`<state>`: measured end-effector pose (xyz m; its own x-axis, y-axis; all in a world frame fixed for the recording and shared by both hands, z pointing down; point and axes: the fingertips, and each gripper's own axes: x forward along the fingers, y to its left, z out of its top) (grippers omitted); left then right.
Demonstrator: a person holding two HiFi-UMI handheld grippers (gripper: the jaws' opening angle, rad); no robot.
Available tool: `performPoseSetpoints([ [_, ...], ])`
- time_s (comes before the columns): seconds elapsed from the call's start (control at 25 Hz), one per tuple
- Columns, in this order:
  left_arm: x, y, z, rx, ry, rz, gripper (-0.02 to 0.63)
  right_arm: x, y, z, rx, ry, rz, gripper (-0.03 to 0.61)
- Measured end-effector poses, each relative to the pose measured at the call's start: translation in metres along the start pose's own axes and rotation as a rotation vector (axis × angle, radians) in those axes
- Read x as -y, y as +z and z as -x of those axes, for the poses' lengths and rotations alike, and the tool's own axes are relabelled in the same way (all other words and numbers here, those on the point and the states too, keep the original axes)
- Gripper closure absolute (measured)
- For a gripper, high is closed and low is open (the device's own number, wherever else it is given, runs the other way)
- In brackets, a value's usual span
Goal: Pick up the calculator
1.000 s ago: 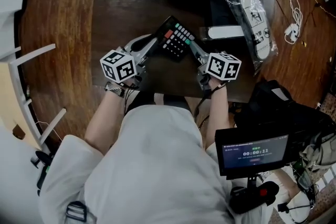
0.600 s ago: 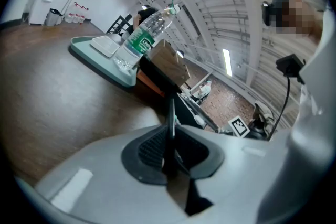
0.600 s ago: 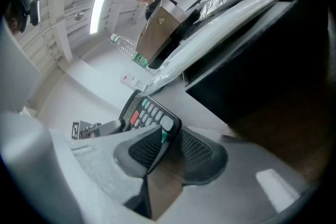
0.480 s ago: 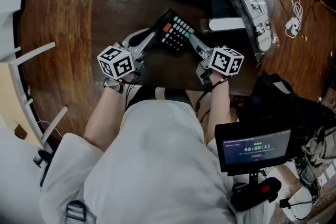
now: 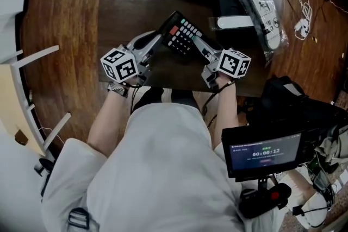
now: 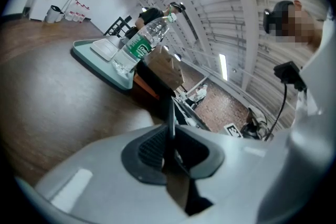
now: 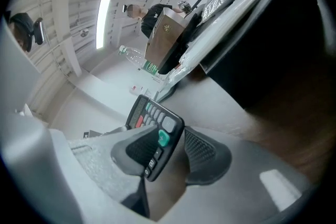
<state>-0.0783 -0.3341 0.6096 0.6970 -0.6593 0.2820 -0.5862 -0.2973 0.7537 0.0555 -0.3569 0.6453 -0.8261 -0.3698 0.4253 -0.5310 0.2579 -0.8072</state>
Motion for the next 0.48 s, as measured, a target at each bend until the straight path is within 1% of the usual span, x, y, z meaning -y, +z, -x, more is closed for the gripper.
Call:
performPoseSetpoints([
  [0.08, 0.005, 0.0, 0.003, -0.002, -0.009, -0.009, 0.557, -0.005, -0.002, 0.004, 0.009, 0.01, -0.008, 0.431],
  [0.2, 0.011, -0.001, 0.009, -0.01, -0.025, -0.022, 0.557, -0.012, -0.006, 0.009, 0.006, 0.004, 0.012, 0.432],
  [0.36, 0.016, 0.0, 0.012, -0.006, -0.03, -0.028, 0.557, -0.021, -0.006, 0.018, 0.034, -0.036, 0.042, 0.433],
  [0.48, 0.024, 0.003, 0.014, -0.003, -0.039, -0.043, 0.56, -0.032, -0.004, 0.029, 0.07, -0.071, 0.086, 0.433],
])
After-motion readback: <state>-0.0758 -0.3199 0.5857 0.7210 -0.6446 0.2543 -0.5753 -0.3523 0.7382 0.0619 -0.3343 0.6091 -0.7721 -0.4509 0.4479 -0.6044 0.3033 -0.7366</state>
